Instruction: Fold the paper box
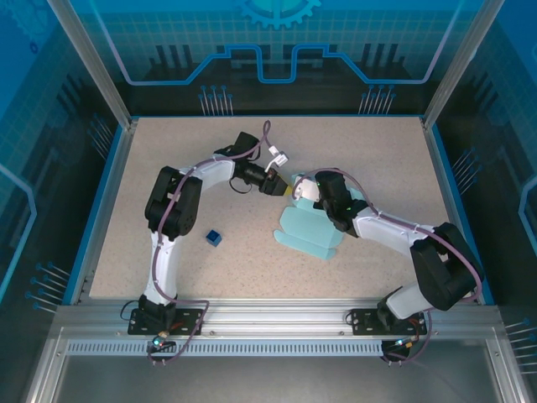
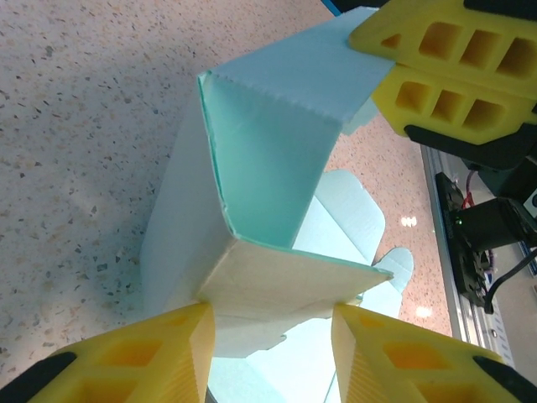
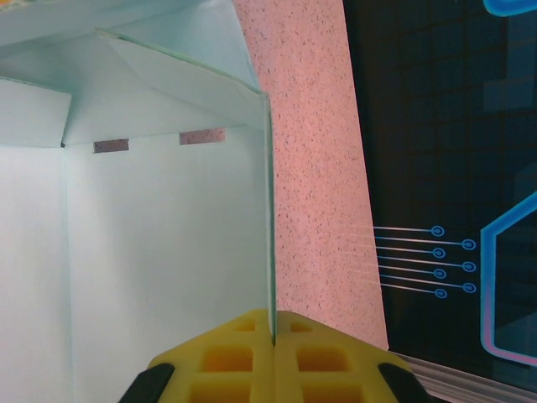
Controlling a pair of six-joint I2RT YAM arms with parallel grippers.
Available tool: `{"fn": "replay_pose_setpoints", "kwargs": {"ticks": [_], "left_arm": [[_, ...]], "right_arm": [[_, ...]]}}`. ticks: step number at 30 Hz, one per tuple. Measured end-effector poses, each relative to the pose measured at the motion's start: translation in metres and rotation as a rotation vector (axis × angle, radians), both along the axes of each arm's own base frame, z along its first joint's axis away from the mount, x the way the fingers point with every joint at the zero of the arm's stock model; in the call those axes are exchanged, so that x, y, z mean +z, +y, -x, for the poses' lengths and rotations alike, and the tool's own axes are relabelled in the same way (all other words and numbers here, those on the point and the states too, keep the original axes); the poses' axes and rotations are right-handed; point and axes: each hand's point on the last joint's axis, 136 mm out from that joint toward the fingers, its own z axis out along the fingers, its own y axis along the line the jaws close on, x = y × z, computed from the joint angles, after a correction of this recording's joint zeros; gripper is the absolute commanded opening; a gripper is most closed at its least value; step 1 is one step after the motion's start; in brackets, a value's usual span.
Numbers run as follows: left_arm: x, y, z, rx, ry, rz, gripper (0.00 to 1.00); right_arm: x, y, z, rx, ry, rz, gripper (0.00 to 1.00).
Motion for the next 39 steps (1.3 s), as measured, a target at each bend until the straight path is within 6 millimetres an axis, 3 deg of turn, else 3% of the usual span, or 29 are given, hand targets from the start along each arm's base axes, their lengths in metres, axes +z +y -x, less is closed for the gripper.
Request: {"fn": "replay_pose_setpoints", "kwargs": {"ticks": [6,17,24,39], "left_arm": [[0.003,-0.002,-0.005,0.012,-0.011,0.012,0.47],[0.005,0.004,-0.018,0.065,0.007,0.025,0.63],[-0.004,0.015,-0.022,0.103,0.031,0.026,0.74],[0.008,-0.013,-0.010,0.031,-0.017,0.086,0.72]], "right_arm": [[0.000,-0.002,-0.001,-0.011,0.002,-0.007,0.00],[-0.001,-0.004,-0.001,-0.015,0.004,-0.012,0.00],[-0.002,-0.004,-0.001,-0.017,0.009,-0.019,0.00],[0.000,-0.004,-0.001,-0.028,0.018,-0.031,0.00]]}}
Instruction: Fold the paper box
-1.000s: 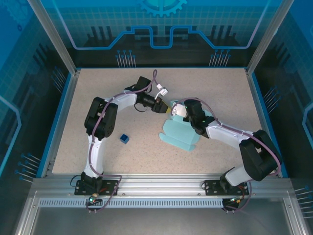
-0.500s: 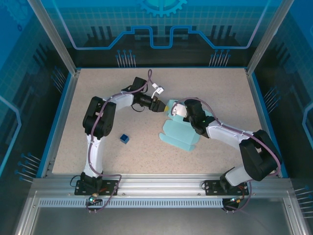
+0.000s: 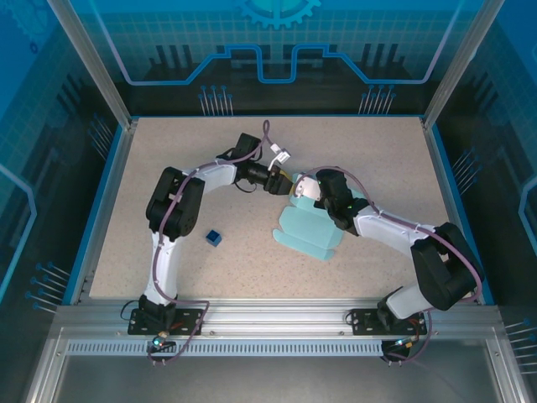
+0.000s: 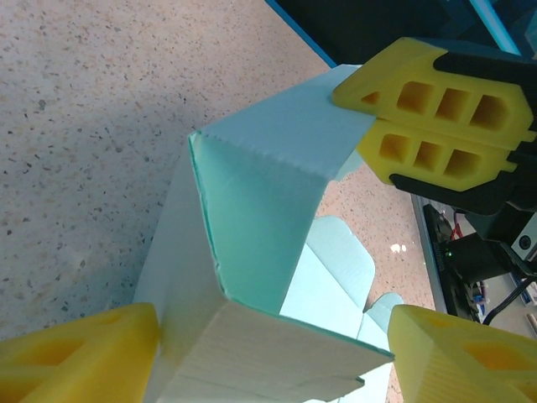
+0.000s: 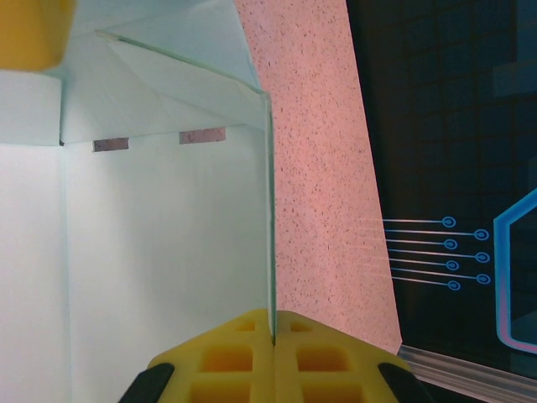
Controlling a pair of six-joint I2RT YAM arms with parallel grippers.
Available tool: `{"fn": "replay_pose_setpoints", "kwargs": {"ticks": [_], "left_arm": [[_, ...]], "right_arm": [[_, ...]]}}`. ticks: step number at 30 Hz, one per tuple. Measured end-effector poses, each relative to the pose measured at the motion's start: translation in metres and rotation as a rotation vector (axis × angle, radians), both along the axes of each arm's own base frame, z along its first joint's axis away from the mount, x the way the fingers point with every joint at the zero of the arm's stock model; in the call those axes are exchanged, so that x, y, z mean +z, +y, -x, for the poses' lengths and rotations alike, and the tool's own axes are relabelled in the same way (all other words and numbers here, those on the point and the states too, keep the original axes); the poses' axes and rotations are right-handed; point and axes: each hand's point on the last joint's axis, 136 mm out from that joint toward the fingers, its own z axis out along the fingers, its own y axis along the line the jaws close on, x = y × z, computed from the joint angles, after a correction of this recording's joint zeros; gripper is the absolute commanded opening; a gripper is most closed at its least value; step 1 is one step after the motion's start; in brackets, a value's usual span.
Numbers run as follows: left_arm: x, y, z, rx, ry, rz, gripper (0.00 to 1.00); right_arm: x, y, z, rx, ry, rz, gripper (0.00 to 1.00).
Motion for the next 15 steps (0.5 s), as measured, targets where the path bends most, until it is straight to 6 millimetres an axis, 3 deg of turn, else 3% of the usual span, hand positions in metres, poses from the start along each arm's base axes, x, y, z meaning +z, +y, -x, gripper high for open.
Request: {"fn": "replay_pose_setpoints", "kwargs": {"ticks": [8,15], "left_arm": [[0.002,0.000,-0.005,0.021,0.006,0.026,0.65],[-0.007,0.003,0.006,0.009,0.028,0.032,0.58]], "right_arm": [[-0.002,0.001,0.001,0.001,0.009,-0.010,0.00],[-0.005,0.001,0.003,0.008,0.028,-0.011,0.00]]}}
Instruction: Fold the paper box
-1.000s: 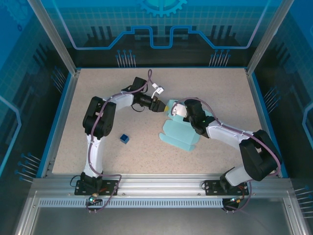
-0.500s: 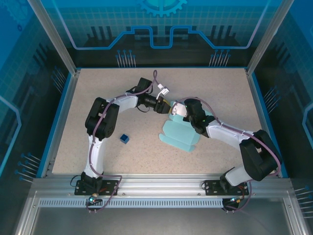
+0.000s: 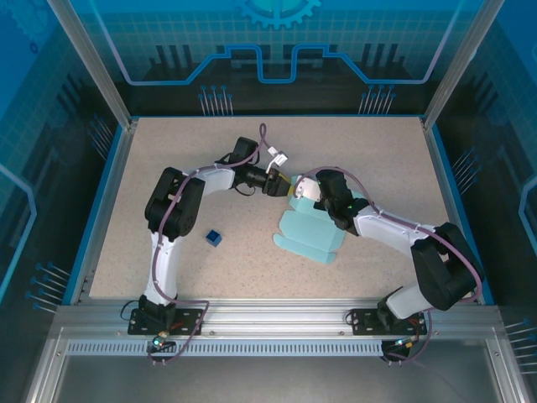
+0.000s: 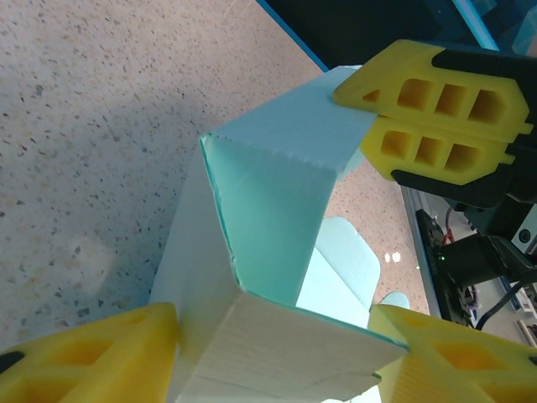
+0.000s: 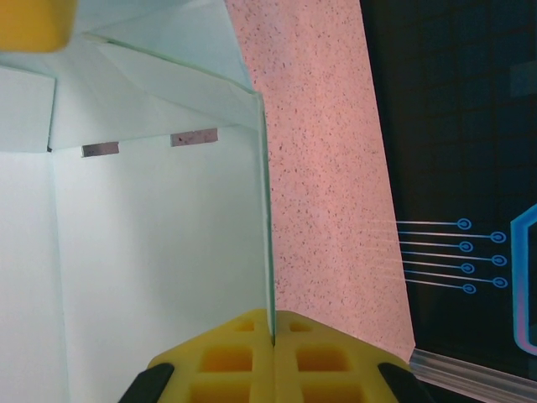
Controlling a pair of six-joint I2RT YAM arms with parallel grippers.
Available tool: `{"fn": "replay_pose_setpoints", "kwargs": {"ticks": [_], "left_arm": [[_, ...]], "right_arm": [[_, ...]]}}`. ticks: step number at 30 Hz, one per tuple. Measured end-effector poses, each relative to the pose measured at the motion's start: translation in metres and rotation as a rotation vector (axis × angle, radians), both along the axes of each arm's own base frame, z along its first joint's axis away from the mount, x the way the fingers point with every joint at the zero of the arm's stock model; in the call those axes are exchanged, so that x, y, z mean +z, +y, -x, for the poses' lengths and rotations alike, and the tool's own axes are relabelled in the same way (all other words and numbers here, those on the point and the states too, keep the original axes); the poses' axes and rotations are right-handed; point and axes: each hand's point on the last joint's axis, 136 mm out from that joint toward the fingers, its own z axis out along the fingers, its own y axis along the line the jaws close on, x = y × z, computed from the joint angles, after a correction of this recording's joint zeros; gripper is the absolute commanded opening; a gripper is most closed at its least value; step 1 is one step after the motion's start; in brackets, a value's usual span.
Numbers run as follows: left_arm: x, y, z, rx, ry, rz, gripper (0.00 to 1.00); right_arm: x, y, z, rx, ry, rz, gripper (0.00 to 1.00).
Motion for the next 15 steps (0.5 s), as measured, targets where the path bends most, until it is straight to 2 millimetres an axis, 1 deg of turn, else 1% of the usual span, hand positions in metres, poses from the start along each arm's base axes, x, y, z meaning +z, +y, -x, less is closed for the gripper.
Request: {"fn": "replay_pose_setpoints", "kwargs": {"ticks": [3,6,11,15], "left_arm": [[0.0021,0.0000,0.0011,-0.005,-0.004,0.004,0.53],[0.0052,0.0000,0.0018,-0.009,-0.008,0.008,0.51],[0.0084,-0.0004,0.0046,-0.023,-0.003,0.022,0.59],[0.0066,0.0002,0.0066,-0.024,0.005,0.022,0.61]], "right_arm": [[-0.0008,-0.0005,0.0006,0.000,0.004,0.003,0.00],[-0.0009,-0.0016,0.0005,-0.003,0.005,0.003,0.00],[-0.0008,-0.0021,0.0003,-0.004,0.005,0.002,0.00],[-0.0008,-0.0010,0.0003,0.001,0.006,-0.003,0.00]]}}
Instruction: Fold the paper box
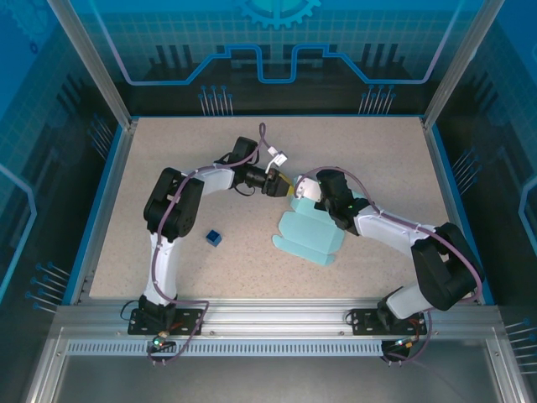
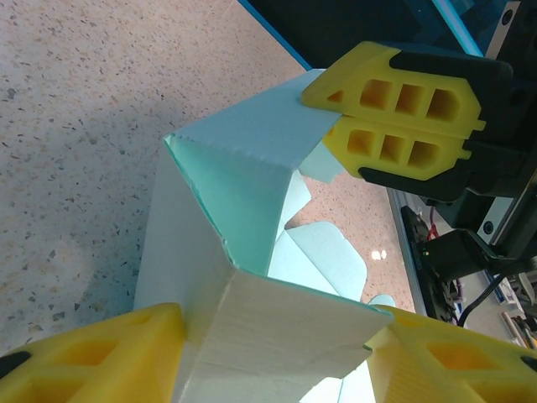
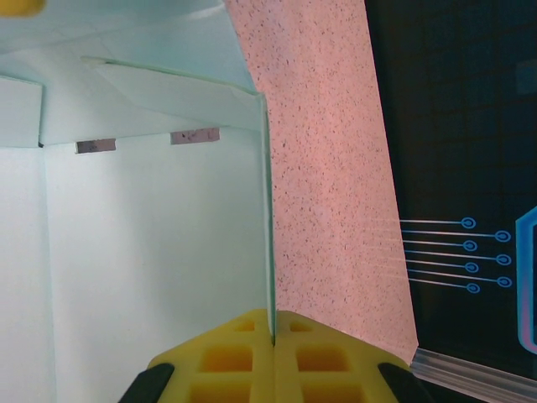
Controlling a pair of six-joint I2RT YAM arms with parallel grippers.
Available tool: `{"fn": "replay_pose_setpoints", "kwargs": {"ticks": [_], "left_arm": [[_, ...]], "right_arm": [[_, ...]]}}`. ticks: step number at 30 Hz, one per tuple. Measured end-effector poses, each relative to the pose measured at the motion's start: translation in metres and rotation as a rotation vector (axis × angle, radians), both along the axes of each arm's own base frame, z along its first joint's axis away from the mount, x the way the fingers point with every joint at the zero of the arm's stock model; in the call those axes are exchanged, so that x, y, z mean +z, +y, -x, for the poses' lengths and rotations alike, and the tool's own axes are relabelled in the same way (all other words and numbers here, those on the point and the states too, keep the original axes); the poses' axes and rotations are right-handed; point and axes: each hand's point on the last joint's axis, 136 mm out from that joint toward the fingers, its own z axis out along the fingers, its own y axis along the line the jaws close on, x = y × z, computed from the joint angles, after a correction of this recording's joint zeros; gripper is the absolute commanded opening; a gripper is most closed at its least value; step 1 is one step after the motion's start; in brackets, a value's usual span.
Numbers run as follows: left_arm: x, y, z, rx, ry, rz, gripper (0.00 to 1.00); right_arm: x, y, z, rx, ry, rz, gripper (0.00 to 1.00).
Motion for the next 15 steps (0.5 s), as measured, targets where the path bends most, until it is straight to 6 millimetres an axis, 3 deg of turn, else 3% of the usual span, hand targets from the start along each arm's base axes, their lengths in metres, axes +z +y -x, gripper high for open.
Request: {"fn": "replay_pose_setpoints", "kwargs": {"ticks": [7,15], "left_arm": [[0.002,0.017,-0.002,0.051,0.034,-0.002,0.63],[0.007,0.036,-0.014,0.101,0.015,0.007,0.64]], "right_arm": [[0.005,0.010,-0.001,0.038,0.000,-0.034,0.00],[0.019,0.026,-0.018,0.070,-0.020,-0.063,0.00]]}}
